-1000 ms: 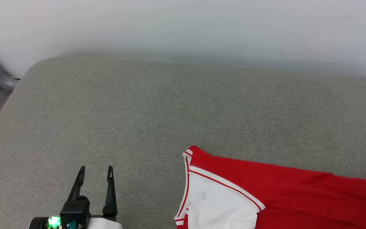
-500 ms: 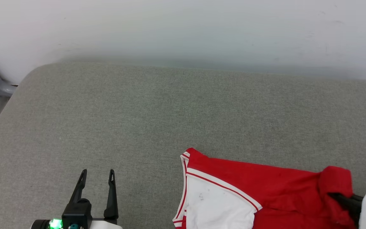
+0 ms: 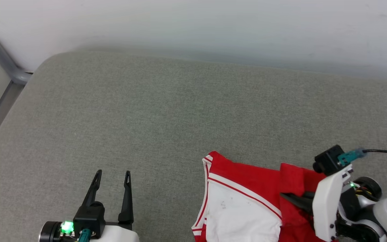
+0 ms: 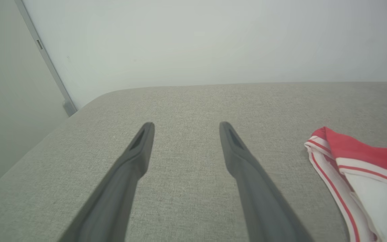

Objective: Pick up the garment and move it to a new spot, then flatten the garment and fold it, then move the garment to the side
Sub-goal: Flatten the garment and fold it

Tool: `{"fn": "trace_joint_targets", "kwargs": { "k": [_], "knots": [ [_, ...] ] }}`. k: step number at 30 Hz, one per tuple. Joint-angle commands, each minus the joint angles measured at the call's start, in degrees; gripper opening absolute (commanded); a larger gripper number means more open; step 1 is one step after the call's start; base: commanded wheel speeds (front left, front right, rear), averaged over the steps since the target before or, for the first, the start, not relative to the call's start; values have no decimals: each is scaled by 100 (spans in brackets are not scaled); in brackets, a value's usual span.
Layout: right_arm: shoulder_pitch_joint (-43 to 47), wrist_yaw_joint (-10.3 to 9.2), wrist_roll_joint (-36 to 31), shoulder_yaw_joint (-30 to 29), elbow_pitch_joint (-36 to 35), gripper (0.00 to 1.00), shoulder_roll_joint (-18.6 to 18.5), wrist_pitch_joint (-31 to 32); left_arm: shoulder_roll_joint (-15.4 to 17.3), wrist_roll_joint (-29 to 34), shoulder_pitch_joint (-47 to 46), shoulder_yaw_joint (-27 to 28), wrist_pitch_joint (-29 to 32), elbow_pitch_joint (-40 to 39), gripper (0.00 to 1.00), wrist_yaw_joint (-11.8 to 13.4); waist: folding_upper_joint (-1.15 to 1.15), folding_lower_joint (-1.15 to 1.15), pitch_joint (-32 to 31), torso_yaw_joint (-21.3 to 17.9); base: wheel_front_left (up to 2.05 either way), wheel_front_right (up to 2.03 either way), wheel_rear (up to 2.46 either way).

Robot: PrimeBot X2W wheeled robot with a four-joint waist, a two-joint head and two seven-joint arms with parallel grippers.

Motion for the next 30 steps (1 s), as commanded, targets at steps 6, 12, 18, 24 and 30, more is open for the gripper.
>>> {"fn": "trace_joint_targets", "kwargs": {
  "k": [6, 12, 18, 24, 30],
  "knots": [
    [-659, -5, -224, 643, 410, 0, 508, -116, -52, 4, -194, -7, -13, 33, 100, -75, 0, 0, 201, 250, 0, 0, 0],
    [-1073, -5, -492, 1074, 1097, 0, 894, -234, -102, 9, -301, -12, -13, 70, 100, -90, 0, 0, 339, 397, 0, 0, 0],
    [-1235, -5, -610, 1336, 1840, 0, 1075, -375, -129, 33, -335, -33, -13, 91, 100, -88, 0, 0, 407, 454, 0, 0, 0],
    [-1227, -5, -611, 1380, 1778, 100, 953, -1014, -117, 62, -195, 37, -12, 104, 100, -85, 0, 0, 227, 275, 0, 0, 0],
    [-925, -5, -837, 996, 1221, 100, 622, -2002, -85, 65, -87, 87, -12, 70, 100, -125, 0, 0, -14, -6, 0, 0, 0]
  ]
}}
